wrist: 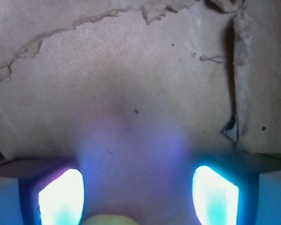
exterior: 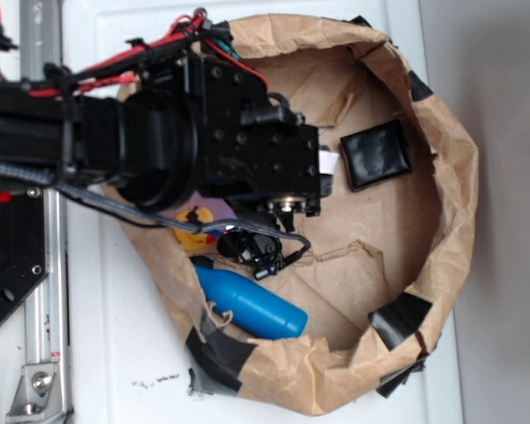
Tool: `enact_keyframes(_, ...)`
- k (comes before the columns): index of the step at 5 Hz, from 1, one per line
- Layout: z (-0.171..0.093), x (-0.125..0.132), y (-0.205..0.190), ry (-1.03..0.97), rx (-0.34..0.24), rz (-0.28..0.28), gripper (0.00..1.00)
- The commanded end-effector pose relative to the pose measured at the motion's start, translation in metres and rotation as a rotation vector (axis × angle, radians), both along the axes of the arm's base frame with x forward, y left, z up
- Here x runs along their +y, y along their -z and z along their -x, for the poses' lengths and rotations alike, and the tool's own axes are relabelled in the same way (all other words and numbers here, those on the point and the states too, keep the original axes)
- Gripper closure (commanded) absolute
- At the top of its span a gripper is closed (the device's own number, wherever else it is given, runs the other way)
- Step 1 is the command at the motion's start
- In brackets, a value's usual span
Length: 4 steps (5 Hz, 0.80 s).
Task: Grab the yellow duck.
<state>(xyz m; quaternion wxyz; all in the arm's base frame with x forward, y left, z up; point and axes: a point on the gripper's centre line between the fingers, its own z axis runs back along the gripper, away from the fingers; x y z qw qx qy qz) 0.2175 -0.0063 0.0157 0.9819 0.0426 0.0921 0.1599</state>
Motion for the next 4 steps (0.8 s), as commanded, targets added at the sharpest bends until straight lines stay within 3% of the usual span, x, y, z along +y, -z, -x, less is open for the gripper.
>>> enact_keyframes(1,0.007,-0.001,-0.011,0.034,-0.042,0.006,0.0)
enact_keyframes(4,0.018,-0.006,0.0,0.078,0.009,0.092,0.0)
